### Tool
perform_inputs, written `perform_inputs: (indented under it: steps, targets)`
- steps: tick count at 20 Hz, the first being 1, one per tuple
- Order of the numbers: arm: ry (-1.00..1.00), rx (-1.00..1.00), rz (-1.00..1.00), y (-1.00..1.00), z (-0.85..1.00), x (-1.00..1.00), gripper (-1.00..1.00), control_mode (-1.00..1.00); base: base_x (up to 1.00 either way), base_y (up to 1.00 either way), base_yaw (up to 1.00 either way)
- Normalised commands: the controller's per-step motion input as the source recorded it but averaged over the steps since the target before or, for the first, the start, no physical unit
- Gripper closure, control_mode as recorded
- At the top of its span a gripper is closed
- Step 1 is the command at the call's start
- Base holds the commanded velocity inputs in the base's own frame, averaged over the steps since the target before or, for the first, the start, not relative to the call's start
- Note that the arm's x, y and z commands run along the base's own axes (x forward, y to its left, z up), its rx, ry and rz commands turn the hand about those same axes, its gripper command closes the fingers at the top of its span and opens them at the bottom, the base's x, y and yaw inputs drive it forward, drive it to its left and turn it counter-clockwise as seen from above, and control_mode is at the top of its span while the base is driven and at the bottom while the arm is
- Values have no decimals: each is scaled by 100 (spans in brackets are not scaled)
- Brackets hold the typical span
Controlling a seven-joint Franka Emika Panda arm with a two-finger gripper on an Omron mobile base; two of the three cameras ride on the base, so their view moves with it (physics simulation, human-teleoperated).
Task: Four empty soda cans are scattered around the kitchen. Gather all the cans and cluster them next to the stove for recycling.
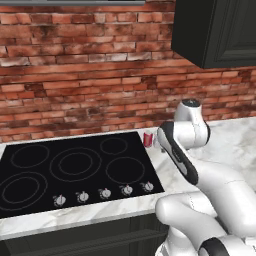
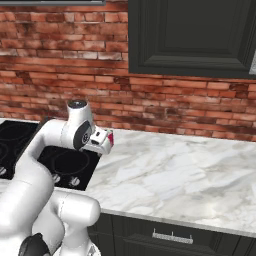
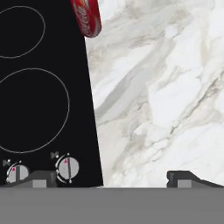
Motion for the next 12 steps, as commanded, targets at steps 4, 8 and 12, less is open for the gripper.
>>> perform_inputs:
  steps: [4, 8, 12]
  targets:
    - [-1, 0, 1, -1, 18, -54, -100, -100, 0, 0, 0]
    - [0, 0, 0, -1, 26, -58, -100, -100, 0, 0, 0]
    - [-1, 0, 0, -5, 14, -17, -100, 100, -24, -8, 0]
